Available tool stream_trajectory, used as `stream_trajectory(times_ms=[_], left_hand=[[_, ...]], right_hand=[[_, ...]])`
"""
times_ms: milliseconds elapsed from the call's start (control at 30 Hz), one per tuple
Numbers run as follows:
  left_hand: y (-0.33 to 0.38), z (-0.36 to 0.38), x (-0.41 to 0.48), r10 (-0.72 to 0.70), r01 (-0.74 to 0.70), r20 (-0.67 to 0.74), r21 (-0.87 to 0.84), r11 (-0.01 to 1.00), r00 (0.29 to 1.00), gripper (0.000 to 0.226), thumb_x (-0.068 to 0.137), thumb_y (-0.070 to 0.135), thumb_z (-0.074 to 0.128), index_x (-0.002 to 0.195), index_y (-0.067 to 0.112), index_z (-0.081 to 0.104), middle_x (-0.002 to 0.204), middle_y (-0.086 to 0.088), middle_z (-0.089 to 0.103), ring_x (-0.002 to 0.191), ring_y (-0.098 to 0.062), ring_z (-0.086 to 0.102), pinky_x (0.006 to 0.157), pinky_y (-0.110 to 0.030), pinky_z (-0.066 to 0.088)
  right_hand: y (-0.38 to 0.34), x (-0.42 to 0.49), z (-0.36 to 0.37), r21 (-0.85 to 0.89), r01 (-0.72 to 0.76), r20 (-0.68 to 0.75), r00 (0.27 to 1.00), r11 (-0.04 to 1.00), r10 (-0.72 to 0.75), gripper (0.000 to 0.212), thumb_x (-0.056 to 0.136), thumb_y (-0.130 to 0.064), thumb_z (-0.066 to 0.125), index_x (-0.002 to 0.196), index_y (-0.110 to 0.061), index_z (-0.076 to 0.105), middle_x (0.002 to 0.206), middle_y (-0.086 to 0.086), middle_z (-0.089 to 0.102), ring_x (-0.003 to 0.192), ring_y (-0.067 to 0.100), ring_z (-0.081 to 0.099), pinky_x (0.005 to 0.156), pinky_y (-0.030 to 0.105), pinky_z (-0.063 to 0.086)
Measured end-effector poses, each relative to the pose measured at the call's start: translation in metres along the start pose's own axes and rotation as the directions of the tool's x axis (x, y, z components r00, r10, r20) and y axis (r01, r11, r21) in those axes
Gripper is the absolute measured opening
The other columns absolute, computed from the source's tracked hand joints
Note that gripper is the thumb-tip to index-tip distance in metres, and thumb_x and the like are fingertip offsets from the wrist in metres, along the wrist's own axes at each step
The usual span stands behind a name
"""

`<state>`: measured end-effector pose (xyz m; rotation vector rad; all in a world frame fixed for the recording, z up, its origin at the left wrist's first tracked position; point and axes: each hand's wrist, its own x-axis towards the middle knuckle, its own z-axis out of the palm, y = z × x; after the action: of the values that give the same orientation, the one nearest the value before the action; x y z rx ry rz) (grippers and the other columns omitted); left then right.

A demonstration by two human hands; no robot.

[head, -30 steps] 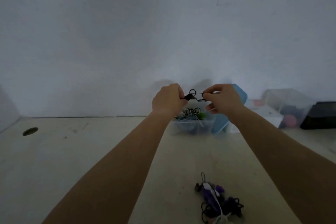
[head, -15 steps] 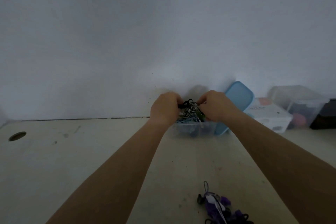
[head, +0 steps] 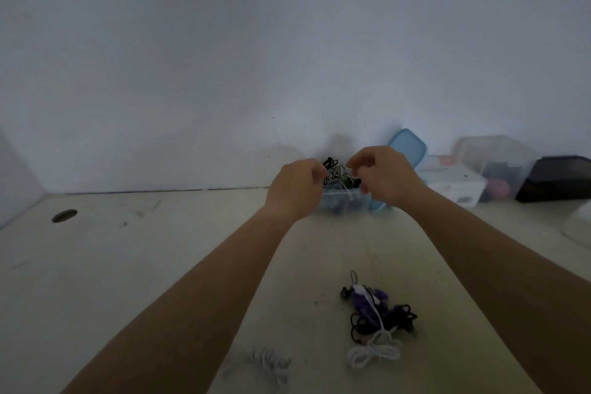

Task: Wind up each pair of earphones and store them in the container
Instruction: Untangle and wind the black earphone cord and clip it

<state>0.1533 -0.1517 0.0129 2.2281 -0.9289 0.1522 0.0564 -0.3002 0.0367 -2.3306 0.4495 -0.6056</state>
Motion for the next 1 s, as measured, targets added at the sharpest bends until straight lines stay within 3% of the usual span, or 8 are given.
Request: stream_trajectory(times_ms=[100, 300, 467, 633, 767, 867, 933, 1000], left_hand=[[0.01, -0.004, -0.032, 0.053, -0.054, 0.117, 0.005, 0.999, 0.992, 0.014, 0.089, 0.017, 0.061, 0.095, 0.02, 0.073, 0.099, 0.002, 0.071, 0.088, -0.018, 0.065, 0.086, -0.037, 0.053], [0.022, -0.006, -0.1, 0.055, -0.097, 0.439, 0.072, 0.993, 0.897, 0.017, 0.094, 0.022, 0.06, 0.104, 0.022, 0.074, 0.107, 0.003, 0.07, 0.092, -0.009, 0.062, 0.084, -0.024, 0.048], [0.023, -0.007, -0.135, 0.016, 0.017, 0.408, -0.078, 0.997, 0.913, 0.014, 0.09, 0.011, 0.065, 0.095, 0.024, 0.07, 0.093, 0.003, 0.072, 0.067, -0.005, 0.063, 0.069, -0.02, 0.053], [0.027, -0.007, -0.16, 0.041, 0.008, 0.367, -0.131, 0.991, 0.929, 0.019, 0.088, 0.017, 0.069, 0.105, 0.026, 0.067, 0.099, 0.001, 0.072, 0.088, -0.011, 0.067, 0.085, -0.03, 0.054], [0.035, -0.001, -0.176, 0.0, 0.044, 0.391, -0.103, 0.994, 0.921, 0.045, 0.088, 0.027, 0.07, 0.129, 0.029, 0.053, 0.101, 0.002, 0.067, 0.089, -0.012, 0.059, 0.077, -0.021, 0.041], [0.038, 0.003, -0.181, 0.009, 0.014, 0.399, -0.056, 0.998, 0.917, 0.06, 0.081, 0.036, 0.077, 0.134, 0.029, 0.048, 0.099, 0.004, 0.063, 0.09, -0.014, 0.058, 0.08, -0.023, 0.04], [0.038, 0.004, -0.181, -0.004, 0.033, 0.364, -0.074, 0.997, 0.931, 0.059, 0.081, 0.032, 0.078, 0.133, 0.026, 0.049, 0.098, 0.003, 0.064, 0.089, -0.014, 0.059, 0.078, -0.023, 0.041], [0.038, 0.001, -0.179, -0.04, 0.089, 0.316, -0.143, 0.986, 0.948, 0.051, 0.084, 0.026, 0.075, 0.129, 0.024, 0.052, 0.097, 0.001, 0.068, 0.086, -0.014, 0.061, 0.073, -0.022, 0.042]], right_hand=[[-0.001, -0.033, -0.004, 0.085, -0.002, 0.064, 0.998, 0.996, -0.004, 0.022, 0.087, -0.003, 0.055, 0.088, -0.015, 0.073, 0.08, 0.0, 0.073, 0.058, 0.012, 0.064, 0.051, 0.021, 0.052], [0.005, -0.103, -0.011, -0.015, 0.015, 0.308, 0.951, 1.0, -0.01, 0.012, 0.089, -0.014, 0.063, 0.088, -0.02, 0.073, 0.078, -0.003, 0.074, 0.062, 0.011, 0.067, 0.057, 0.025, 0.056], [0.008, -0.141, -0.016, -0.164, 0.054, 0.391, 0.92, 0.985, 0.015, 0.015, 0.081, -0.037, 0.077, 0.082, -0.023, 0.072, 0.08, -0.008, 0.072, 0.072, 0.005, 0.064, 0.069, 0.023, 0.05], [0.011, -0.165, -0.02, -0.279, 0.064, 0.428, 0.901, 0.958, 0.065, 0.023, 0.077, -0.038, 0.082, 0.091, -0.023, 0.072, 0.09, -0.009, 0.071, 0.074, -0.001, 0.062, 0.064, 0.017, 0.044], [0.015, -0.172, -0.028, -0.167, 0.049, 0.479, 0.877, 0.985, 0.038, 0.024, 0.074, -0.028, 0.086, 0.095, -0.024, 0.075, 0.094, -0.009, 0.072, 0.075, -0.002, 0.066, 0.076, 0.023, 0.053], [0.019, -0.176, -0.033, -0.095, 0.023, 0.459, 0.888, 0.995, 0.023, 0.022, 0.074, -0.013, 0.084, 0.093, -0.023, 0.076, 0.089, -0.006, 0.075, 0.08, 0.017, 0.071, 0.074, 0.026, 0.056], [0.018, -0.176, -0.033, 0.014, -0.024, 0.405, 0.914, 1.0, 0.017, 0.017, 0.079, -0.004, 0.077, 0.092, -0.016, 0.075, 0.082, -0.002, 0.075, 0.076, 0.024, 0.071, 0.069, 0.03, 0.056], [0.014, -0.175, -0.033, 0.085, -0.082, 0.361, 0.931, 0.993, 0.046, 0.014, 0.084, -0.003, 0.071, 0.093, -0.014, 0.073, 0.08, -0.002, 0.074, 0.073, 0.016, 0.068, 0.069, 0.03, 0.057]])
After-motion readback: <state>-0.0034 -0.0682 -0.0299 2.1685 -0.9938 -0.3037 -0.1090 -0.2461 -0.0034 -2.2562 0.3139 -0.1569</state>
